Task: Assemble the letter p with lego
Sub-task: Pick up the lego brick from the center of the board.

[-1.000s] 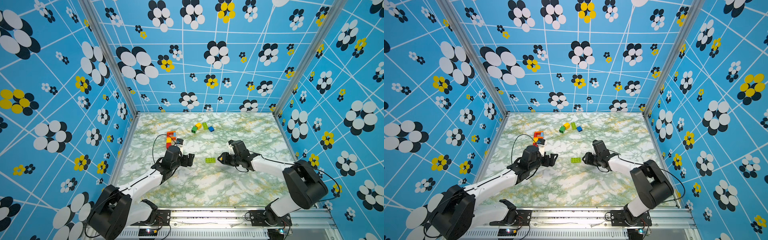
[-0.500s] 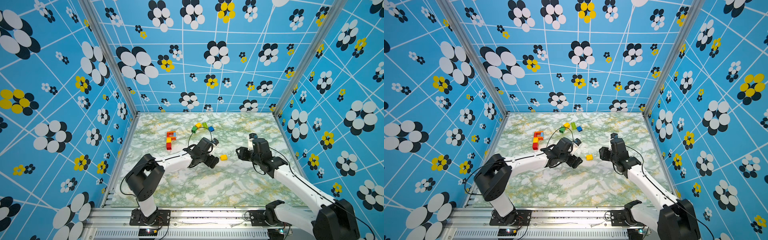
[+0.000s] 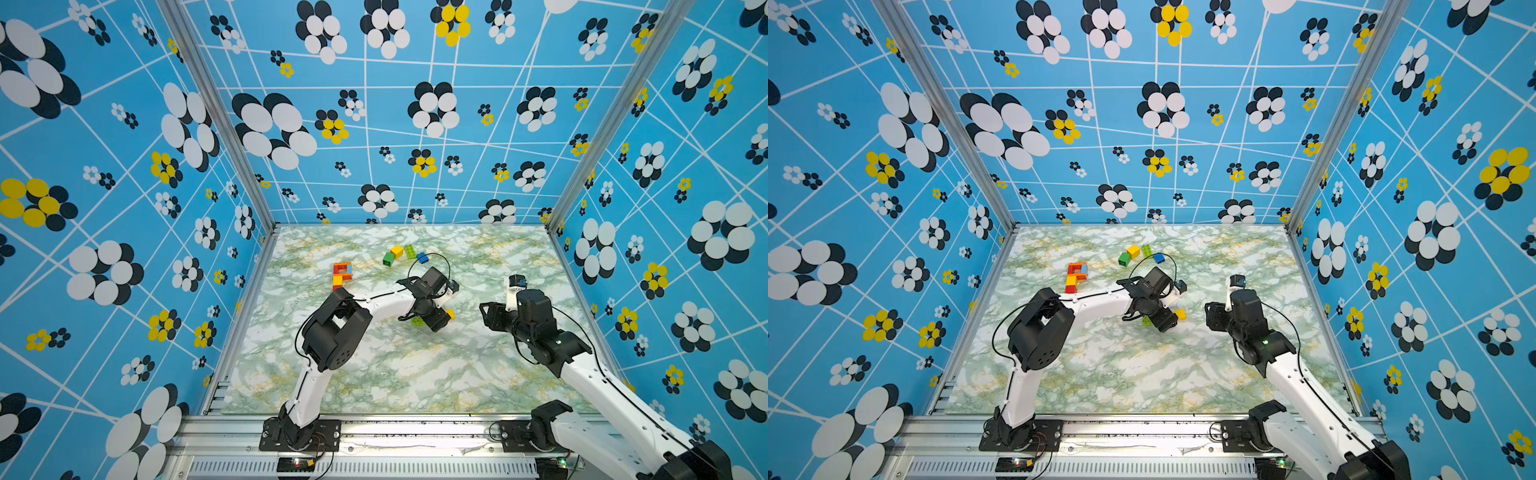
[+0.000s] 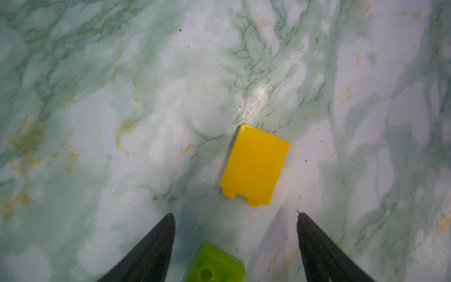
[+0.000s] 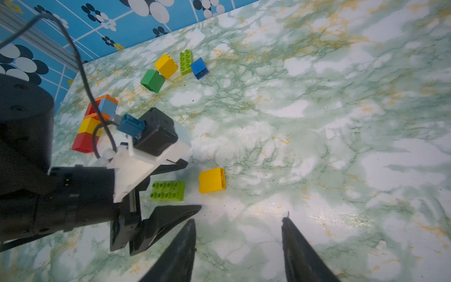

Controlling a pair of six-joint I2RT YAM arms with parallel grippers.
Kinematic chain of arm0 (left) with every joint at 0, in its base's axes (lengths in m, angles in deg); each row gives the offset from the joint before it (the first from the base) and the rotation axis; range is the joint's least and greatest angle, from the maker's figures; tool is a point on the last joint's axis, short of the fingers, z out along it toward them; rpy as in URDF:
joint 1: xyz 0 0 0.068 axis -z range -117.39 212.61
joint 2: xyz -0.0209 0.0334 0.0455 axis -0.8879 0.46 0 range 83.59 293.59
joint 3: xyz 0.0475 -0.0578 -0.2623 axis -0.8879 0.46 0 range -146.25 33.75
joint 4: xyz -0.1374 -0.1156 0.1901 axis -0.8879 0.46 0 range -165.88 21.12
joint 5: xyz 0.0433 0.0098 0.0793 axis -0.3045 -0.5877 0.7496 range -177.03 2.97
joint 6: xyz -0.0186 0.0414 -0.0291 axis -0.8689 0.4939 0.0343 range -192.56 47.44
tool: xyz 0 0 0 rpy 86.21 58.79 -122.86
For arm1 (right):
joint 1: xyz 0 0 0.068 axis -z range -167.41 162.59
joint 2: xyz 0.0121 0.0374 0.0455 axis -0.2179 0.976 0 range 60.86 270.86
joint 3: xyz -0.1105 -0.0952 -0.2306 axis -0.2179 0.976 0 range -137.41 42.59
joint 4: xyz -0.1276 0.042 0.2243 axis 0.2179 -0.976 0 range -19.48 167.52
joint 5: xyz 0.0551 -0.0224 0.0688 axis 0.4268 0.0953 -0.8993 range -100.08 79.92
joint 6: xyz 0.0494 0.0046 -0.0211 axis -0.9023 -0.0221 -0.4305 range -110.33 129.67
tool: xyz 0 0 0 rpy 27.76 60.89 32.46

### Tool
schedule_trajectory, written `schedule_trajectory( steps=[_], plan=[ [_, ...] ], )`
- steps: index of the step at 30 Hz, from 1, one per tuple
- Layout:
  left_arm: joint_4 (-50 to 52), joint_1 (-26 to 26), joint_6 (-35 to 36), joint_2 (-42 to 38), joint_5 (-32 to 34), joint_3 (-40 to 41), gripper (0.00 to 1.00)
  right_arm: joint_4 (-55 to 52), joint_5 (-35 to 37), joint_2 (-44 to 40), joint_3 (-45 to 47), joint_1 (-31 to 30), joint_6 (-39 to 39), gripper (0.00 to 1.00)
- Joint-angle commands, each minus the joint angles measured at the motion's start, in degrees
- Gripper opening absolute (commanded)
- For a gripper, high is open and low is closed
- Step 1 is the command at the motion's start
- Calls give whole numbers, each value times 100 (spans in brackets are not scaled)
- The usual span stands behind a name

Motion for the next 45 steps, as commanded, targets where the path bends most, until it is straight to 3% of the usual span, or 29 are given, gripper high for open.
schedule_trajectory(
  steps=[1,20,32,37,45],
  plan=[
    [379,81,260,230,135,-311,78,54,48,-70,103,17,75,58],
    [448,142,602,737,65,-795,56,-53,194,-301,117,24,58,58],
    [213,142,616,305,66,-345,24,-25,205,-205,138,26,-121,59],
    [-161,123,538,-304,112,143,21,467,-339,129,290,27,-497,59],
    [-808,135,297,-1492,42,1217,20,2319,-2079,1215,532,27,-1688,56]
  ],
)
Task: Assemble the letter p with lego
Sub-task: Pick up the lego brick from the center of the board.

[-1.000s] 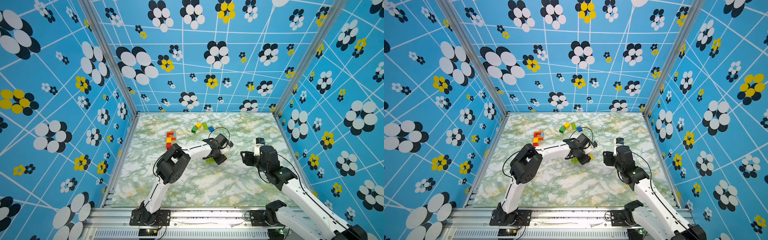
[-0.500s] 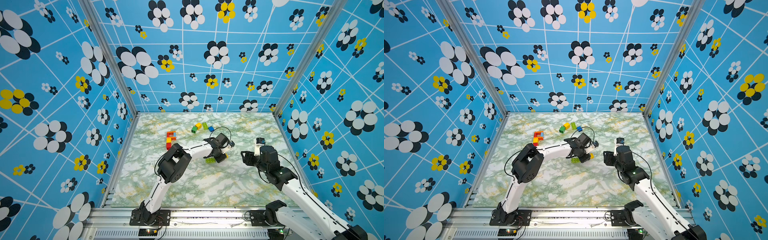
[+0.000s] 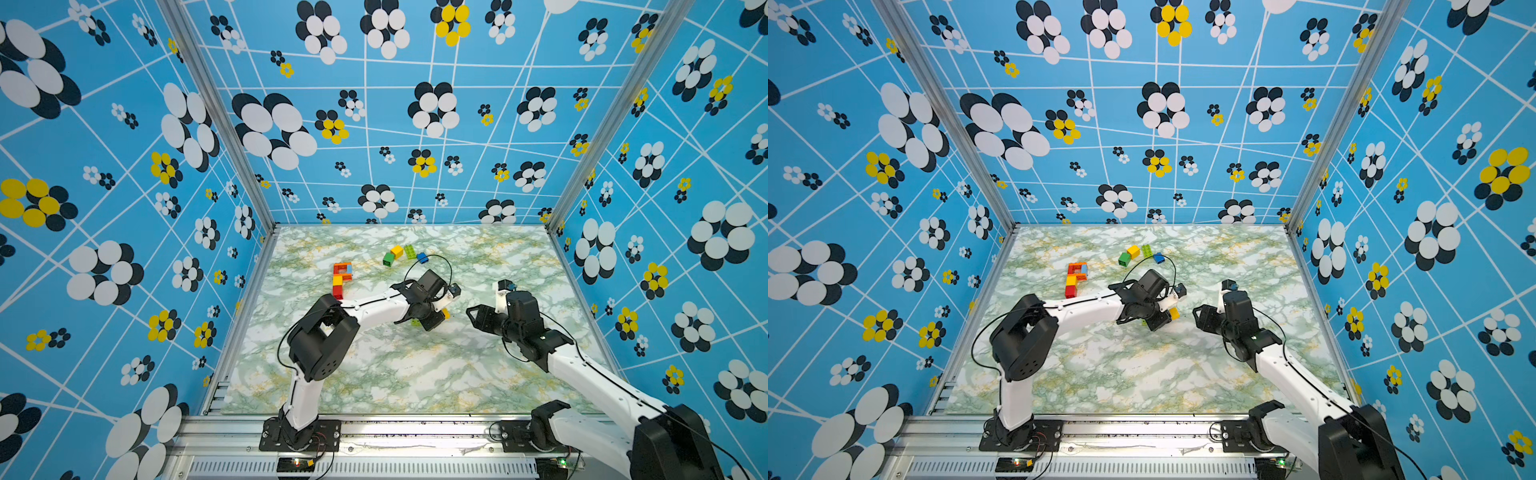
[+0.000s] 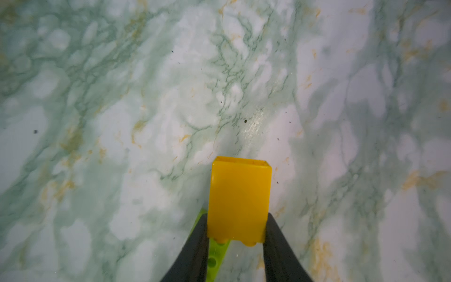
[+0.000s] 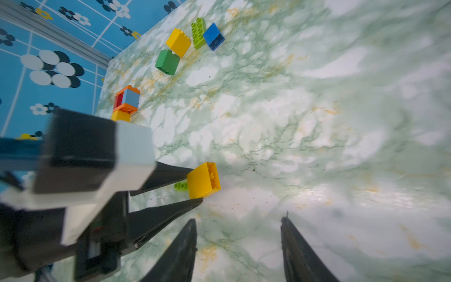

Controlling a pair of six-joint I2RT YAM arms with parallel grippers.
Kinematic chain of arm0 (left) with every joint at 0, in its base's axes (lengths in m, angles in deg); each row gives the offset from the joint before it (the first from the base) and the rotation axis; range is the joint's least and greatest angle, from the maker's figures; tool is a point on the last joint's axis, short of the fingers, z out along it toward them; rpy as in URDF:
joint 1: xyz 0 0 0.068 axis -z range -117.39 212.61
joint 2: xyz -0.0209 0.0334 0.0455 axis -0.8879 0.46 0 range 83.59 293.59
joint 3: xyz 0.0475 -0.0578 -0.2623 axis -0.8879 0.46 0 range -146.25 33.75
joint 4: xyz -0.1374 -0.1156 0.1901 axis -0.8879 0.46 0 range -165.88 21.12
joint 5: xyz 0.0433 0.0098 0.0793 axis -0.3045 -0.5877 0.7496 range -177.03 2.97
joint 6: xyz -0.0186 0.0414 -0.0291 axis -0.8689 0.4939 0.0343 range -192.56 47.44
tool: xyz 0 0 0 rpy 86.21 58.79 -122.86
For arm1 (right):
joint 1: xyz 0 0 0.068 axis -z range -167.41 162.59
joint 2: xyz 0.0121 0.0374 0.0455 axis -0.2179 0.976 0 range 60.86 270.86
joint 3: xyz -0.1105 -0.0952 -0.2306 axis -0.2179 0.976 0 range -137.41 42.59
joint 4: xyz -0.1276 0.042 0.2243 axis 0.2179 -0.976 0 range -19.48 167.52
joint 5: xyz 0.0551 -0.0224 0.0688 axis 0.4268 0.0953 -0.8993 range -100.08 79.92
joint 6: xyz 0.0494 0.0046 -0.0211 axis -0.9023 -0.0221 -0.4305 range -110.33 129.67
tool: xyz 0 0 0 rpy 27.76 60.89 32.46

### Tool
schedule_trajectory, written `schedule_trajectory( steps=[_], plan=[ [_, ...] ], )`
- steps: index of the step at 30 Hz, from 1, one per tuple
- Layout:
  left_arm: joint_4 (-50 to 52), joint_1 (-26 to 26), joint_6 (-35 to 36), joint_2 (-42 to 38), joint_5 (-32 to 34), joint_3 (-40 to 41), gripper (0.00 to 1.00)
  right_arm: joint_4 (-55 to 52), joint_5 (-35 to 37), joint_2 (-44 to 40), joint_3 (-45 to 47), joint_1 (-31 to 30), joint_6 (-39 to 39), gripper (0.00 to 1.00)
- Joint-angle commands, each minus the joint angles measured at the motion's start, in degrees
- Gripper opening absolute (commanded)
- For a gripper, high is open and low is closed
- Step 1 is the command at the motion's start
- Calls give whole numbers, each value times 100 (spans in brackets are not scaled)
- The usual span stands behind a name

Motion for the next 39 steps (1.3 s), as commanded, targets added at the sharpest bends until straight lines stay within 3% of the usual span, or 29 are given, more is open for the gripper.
schedule_trajectory(
  steps=[1,9,25,31,33,39],
  plan=[
    [-414,34,-198,-428,-113,398,20,1228,-962,304,121,13,-722,56],
    [-715,61,-298,-1108,-158,1049,21,2652,-1837,1195,145,-95,-1468,48],
    [-1145,79,-334,-1437,-153,1459,20,2929,-1947,1848,-2,-501,-1656,37],
    [-1245,69,-382,-1469,-136,1543,21,3114,-1998,1793,6,-532,-1775,17],
    [-1380,59,-489,-1546,-142,1622,26,3325,-1974,1766,77,-532,-1902,11],
    [-2362,-284,-1449,-2184,-297,2265,61,4123,-1793,1590,279,-540,-2273,2]
  ],
)
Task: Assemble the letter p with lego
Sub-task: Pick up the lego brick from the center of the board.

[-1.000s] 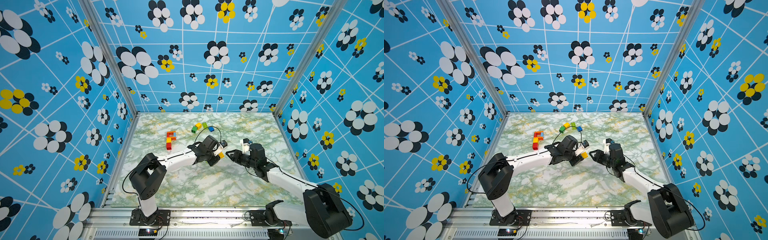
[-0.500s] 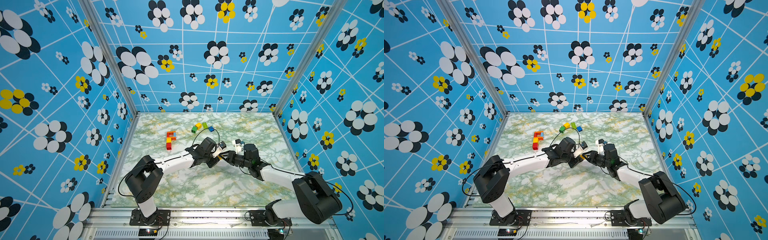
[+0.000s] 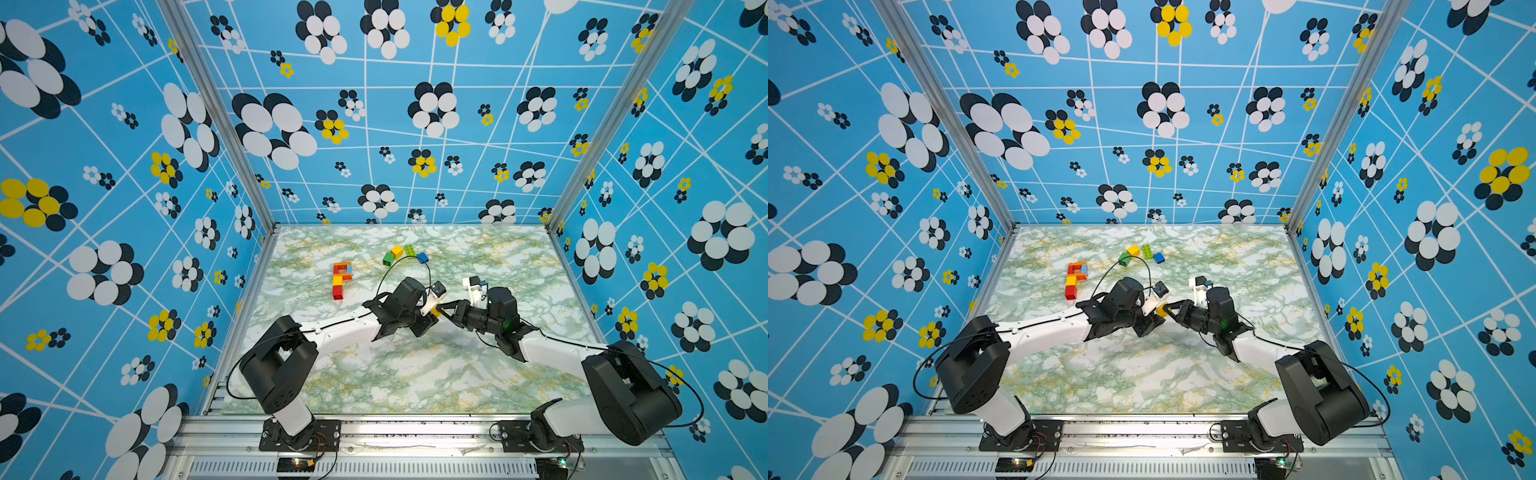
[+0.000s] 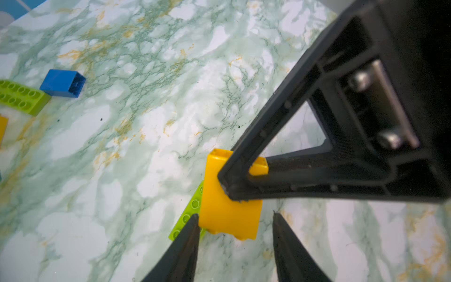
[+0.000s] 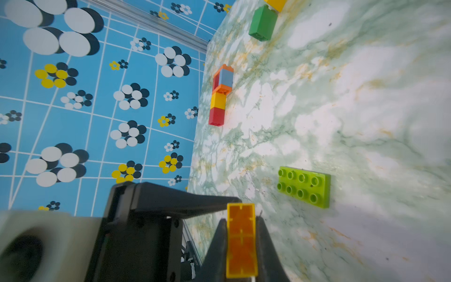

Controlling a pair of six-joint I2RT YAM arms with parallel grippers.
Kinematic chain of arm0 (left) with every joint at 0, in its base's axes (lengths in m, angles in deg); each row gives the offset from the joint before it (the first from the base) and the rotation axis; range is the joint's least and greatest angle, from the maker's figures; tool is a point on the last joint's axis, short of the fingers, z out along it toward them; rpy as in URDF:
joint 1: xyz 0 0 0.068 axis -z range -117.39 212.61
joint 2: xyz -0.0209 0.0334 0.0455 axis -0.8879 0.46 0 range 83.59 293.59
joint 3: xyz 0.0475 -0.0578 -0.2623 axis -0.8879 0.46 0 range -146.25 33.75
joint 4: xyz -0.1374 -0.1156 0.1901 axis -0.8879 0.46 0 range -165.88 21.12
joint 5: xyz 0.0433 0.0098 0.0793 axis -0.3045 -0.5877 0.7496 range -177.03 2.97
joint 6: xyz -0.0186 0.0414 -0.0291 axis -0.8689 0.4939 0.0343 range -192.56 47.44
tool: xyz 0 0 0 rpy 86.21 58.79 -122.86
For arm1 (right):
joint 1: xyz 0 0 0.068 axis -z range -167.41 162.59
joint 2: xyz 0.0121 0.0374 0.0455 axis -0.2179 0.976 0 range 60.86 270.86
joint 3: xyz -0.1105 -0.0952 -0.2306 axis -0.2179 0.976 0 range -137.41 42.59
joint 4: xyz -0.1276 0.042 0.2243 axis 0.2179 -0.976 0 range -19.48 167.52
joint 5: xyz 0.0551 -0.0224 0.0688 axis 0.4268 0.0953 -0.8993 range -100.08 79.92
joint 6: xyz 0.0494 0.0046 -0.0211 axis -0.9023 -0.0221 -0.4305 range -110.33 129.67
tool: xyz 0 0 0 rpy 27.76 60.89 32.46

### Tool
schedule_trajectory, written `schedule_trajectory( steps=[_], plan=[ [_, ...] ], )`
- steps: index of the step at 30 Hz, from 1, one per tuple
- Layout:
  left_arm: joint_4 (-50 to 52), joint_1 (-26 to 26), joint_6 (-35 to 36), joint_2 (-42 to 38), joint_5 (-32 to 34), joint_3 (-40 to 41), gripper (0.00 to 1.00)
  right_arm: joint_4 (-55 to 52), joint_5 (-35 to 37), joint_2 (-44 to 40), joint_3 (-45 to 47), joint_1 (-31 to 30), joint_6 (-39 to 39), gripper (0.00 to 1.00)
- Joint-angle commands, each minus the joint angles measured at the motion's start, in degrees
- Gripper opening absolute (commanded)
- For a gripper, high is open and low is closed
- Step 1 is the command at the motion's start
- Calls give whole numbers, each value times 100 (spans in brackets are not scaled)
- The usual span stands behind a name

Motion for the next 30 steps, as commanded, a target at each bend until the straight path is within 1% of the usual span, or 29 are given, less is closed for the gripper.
schedule_trajectory(
  steps=[1,3,5,8,10,13,15,21,27,30],
  plan=[
    [-938,-322,-911,-557,-303,435,66,797,163,-222,192,-46,-327,2],
    [-1538,-581,-1552,-834,-644,802,70,1099,272,-276,256,-65,-383,0],
    [-2163,-801,-2123,-1061,-876,1132,71,1507,376,-286,302,-146,-424,0],
    [-3117,-1051,-2923,-1262,-1201,1594,71,2469,577,-198,418,-331,-564,0],
    [-3816,-1180,-3479,-1296,-1443,1837,71,3329,732,-72,490,-459,-744,0],
    [-4689,-1240,-4092,-1257,-1656,2037,69,4249,848,172,464,-594,-950,0],
    [-5057,-1249,-4376,-1203,-1756,2060,68,4533,893,305,398,-681,-1004,0],
    [-6121,-1282,-5052,-994,-2059,2139,60,4533,1080,307,285,-972,-768,0],
    [-6403,-1275,-5274,-929,-2221,2144,47,4530,1188,120,338,-1005,-654,0],
    [-6396,-1269,-5293,-955,-2276,2132,45,4535,1259,5,356,-1005,-606,0]
  ],
)
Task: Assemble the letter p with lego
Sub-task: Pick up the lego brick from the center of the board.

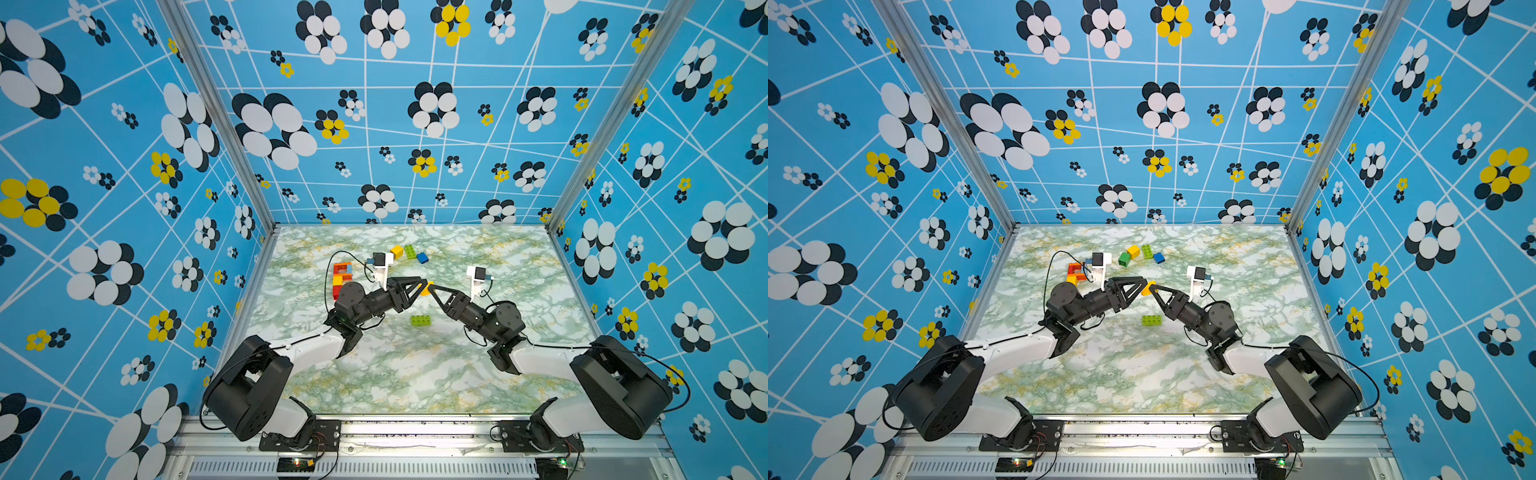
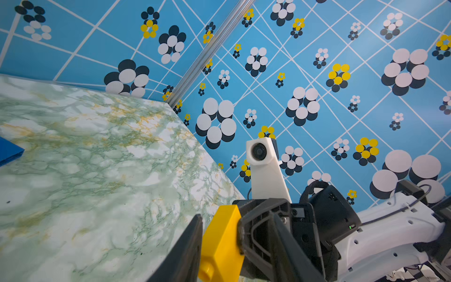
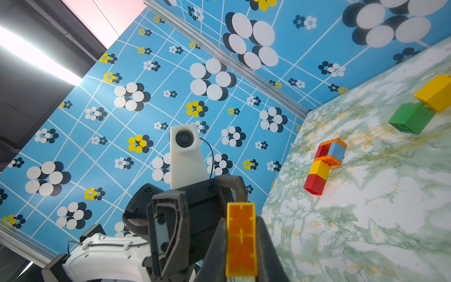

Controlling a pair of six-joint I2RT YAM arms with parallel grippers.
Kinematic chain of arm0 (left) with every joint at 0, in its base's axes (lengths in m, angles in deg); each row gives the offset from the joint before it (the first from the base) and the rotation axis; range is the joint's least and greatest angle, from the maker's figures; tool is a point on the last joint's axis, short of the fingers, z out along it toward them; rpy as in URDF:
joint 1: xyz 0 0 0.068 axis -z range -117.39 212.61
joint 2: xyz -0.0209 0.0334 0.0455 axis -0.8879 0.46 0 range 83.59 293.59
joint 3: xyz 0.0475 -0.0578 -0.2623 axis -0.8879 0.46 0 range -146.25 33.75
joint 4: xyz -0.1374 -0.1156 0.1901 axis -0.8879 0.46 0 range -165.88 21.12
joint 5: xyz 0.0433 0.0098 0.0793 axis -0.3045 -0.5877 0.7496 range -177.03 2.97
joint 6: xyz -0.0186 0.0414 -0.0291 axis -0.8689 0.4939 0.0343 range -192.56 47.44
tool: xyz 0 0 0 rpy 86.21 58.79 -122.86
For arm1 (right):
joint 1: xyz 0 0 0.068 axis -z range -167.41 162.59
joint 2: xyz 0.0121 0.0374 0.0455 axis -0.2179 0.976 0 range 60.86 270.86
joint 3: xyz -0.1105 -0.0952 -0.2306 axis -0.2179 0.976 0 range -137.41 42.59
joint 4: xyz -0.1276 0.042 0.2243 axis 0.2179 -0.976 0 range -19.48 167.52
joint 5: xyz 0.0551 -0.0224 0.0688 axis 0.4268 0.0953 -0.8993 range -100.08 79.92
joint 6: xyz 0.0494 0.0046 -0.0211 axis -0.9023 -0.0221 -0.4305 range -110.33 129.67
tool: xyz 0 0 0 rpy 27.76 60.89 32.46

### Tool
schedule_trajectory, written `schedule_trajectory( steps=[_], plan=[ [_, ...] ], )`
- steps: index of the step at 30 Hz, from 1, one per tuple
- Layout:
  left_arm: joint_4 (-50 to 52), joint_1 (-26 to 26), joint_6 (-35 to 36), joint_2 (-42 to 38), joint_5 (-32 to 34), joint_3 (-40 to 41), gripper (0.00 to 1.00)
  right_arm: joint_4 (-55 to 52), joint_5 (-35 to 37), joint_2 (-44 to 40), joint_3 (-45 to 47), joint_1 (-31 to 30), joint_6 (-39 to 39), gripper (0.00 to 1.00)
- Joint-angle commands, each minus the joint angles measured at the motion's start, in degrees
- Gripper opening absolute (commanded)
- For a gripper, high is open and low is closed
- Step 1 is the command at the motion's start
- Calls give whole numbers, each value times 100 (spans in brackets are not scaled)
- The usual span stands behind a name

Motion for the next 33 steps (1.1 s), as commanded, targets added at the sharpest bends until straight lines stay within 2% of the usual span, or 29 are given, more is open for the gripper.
schedule_trajectory(
  steps=[1,6,8,14,15,27,32,33],
  plan=[
    [-341,-29,-155,15,-219,79,46,316,182,-238,-61,-43,207,0],
    [-233,-14,-156,8,-235,63,54,315,173,-385,-108,-91,344,0],
    [-205,6,-147,1,-247,49,54,316,160,-411,-141,-102,347,0],
    [-196,59,-138,20,-343,-48,44,314,114,-365,-207,-128,366,0],
    [-196,69,-131,21,-379,-58,40,311,108,-365,-214,-138,375,0],
    [-34,133,-73,-35,-509,-143,16,316,138,-172,-256,-190,488,0],
    [346,147,117,-161,-446,-229,12,317,130,-44,-234,-199,541,0],
    [472,154,183,-194,-424,-244,11,316,133,-22,-225,-199,559,3]
  ],
)
